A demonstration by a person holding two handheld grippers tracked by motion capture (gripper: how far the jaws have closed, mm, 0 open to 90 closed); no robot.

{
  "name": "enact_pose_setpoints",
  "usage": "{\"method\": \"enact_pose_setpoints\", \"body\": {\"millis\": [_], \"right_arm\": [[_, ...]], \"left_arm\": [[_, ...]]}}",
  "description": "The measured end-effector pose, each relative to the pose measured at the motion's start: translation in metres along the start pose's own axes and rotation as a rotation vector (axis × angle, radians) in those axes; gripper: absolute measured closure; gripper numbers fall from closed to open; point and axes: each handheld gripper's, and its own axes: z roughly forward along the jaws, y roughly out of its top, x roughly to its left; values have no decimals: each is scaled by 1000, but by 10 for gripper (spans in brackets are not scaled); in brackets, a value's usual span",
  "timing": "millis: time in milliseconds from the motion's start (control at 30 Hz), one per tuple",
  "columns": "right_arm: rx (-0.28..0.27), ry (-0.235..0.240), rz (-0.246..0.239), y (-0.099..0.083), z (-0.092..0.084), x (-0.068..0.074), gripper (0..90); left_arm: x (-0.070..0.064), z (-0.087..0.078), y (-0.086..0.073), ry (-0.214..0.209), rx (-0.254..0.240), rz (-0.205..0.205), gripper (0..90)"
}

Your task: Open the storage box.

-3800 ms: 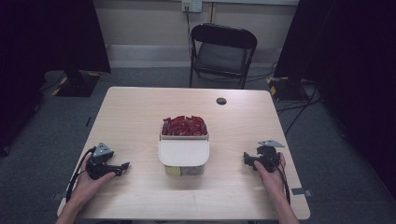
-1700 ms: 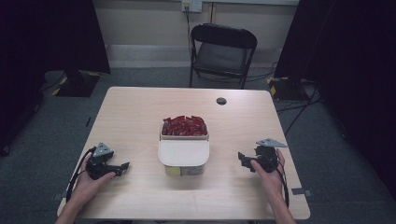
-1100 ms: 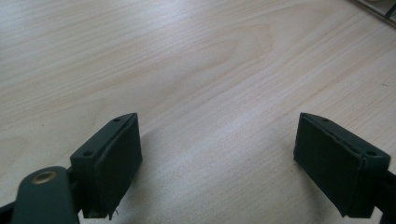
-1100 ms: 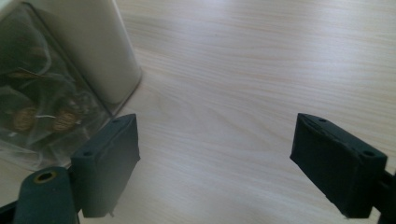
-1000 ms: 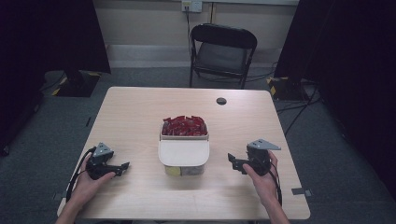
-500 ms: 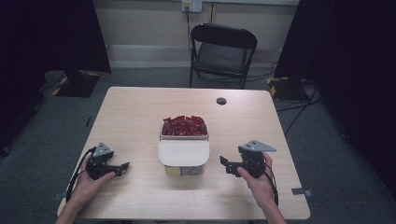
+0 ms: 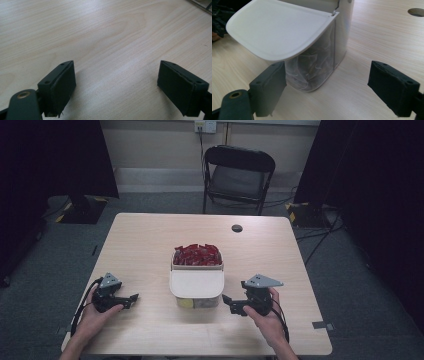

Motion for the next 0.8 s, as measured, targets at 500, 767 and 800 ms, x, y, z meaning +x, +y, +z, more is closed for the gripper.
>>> {"method": "enact_pose_setpoints", "body": {"millis": [500,767,800], "right_arm": [[44,37,-35,-2,25,14,142],[47,47,-32,-1,30,15,142],[48,48,-33,0,32,15,141]], "left_arm": [[0,0,0,0,0,0,146],[0,0,0,0,0,0,146],[0,0,0,-1,0,0,146]]}}
